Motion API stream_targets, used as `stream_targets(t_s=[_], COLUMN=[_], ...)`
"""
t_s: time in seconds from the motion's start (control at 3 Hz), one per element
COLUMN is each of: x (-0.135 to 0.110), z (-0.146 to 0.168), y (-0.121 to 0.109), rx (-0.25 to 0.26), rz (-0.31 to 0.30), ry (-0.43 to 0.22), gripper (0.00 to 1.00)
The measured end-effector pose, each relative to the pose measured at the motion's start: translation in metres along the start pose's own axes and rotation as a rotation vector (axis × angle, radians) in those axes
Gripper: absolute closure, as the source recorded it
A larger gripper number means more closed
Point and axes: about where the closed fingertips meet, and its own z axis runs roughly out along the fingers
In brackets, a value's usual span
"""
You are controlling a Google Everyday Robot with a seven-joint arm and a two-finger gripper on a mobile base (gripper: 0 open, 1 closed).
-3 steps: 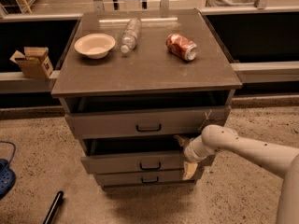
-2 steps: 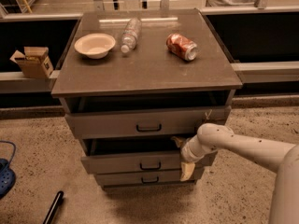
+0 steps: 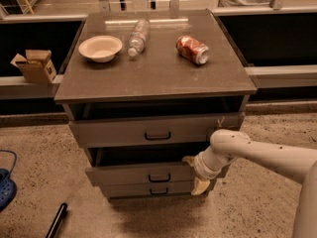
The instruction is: Open middle drawer
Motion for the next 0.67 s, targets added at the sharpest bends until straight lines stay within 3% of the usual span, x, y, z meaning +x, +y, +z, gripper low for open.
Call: stream_targets(t_s=[0.33,0.67], x=[-0.0097,-0.0196], z=[-0.0086,-0.0177], y=[0.0273,0.0365], rx=[-0.08,-0.101], rz=[-0.023,-0.055], ry=[-0.039,-0.068], gripper=[0.48,0.48])
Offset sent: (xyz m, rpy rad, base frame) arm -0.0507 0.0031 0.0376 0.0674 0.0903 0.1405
